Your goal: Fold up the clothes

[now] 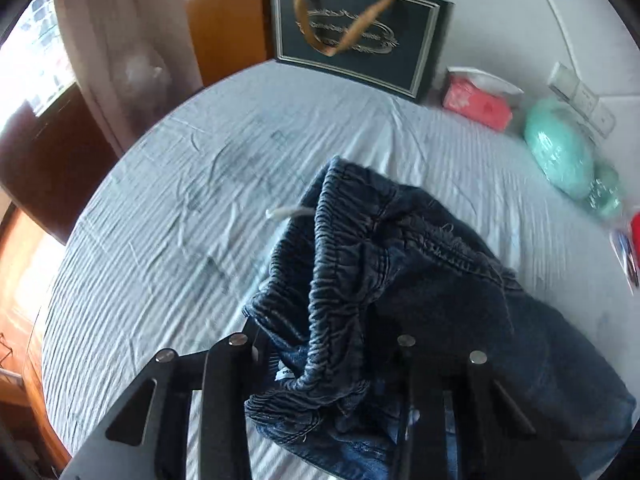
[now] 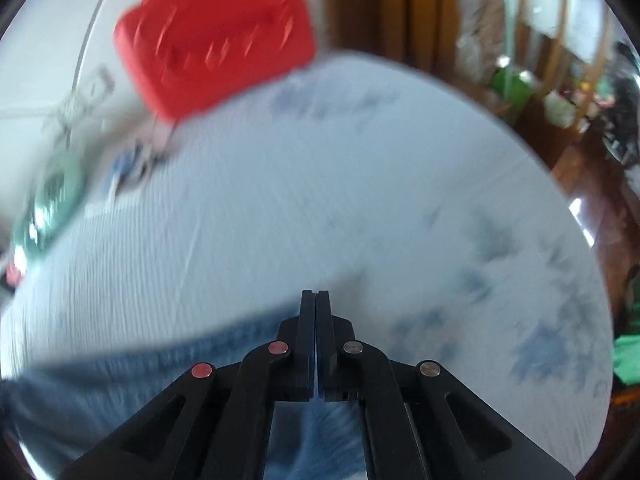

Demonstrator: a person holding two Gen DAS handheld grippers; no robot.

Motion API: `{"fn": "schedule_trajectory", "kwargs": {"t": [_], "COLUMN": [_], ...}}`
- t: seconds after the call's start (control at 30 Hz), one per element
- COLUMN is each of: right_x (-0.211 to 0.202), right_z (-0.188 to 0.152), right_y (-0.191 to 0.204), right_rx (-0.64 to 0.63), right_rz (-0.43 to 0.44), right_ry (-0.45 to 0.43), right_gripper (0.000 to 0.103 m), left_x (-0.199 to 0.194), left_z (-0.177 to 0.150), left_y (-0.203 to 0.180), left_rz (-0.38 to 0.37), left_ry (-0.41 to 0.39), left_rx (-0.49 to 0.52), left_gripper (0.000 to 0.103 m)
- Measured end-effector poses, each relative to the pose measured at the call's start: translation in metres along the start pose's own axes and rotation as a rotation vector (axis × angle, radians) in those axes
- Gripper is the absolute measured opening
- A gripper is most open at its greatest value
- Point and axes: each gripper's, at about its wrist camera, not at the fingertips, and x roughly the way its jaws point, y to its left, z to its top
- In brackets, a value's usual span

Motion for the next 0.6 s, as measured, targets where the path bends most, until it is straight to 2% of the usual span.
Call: {"fn": "schedule_trajectory", "kwargs": {"t": [0.07, 0.13, 0.17, 0.2, 0.27, 0.33, 0.4, 0.43, 0.47, 0.5, 0.53, 0.57, 0.6], "right_x": [0.006, 0.009, 0.011, 0.012, 0.016, 0.023, 0.032, 0.037, 0.04, 0.041, 0.04, 0.034, 0.026], "right_z": [0.005, 0.002, -0.003, -0.007, -0.015, -0.022, -0.025, -0.027, -0.028, -0.03, -0.032, -0.032, -0.032], "right_y": [-0.001, 0.005, 0.008, 0.011, 0.015, 0.015, 0.017, 0.018, 0.021, 0.025, 0.031, 0.036, 0.039], "right_rx": [0.009, -0.003, -0.011, -0.019, -0.032, -0.041, -0.048, -0.054, -0.072, -0.1, -0.139, -0.163, -0.17], "right_rz": [0.033, 0.06, 0.069, 0.078, 0.081, 0.048, 0.026, 0.02, -0.001, -0.033, -0.061, -0.067, -0.06], "right_ry": [0.037, 0.069, 0.085, 0.1, 0.131, 0.158, 0.177, 0.187, 0.194, 0.198, 0.199, 0.19, 0.173], "right_gripper": [0.001, 0.003, 0.01, 0.024, 0.038, 0.04, 0.059, 0.062, 0.061, 0.044, 0.015, 0.006, 0.006], "left_x": [0.02, 0.026, 0.027, 0.028, 0.03, 0.032, 0.032, 0.033, 0.034, 0.034, 0.035, 0.034, 0.033], "left_z": [0.004, 0.004, 0.003, 0.003, 0.004, 0.005, 0.005, 0.005, 0.005, 0.005, 0.006, 0.006, 0.005], "left_y": [-0.004, -0.008, -0.01, -0.01, -0.01, -0.01, -0.009, -0.009, -0.009, -0.009, -0.009, -0.008, -0.009], "left_rz": [0.014, 0.027, 0.032, 0.035, 0.039, 0.043, 0.048, 0.049, 0.049, 0.049, 0.048, 0.048, 0.048], "left_ry": [0.061, 0.068, 0.063, 0.063, 0.071, 0.074, 0.074, 0.074, 0.074, 0.074, 0.075, 0.077, 0.079], "left_rx": [-0.007, 0.002, 0.01, 0.016, 0.024, 0.037, 0.048, 0.05, 0.051, 0.052, 0.053, 0.055, 0.06], "left_gripper": [0.033, 0.033, 0.034, 0.034, 0.036, 0.036, 0.036, 0.036, 0.036, 0.036, 0.036, 0.036, 0.036]}}
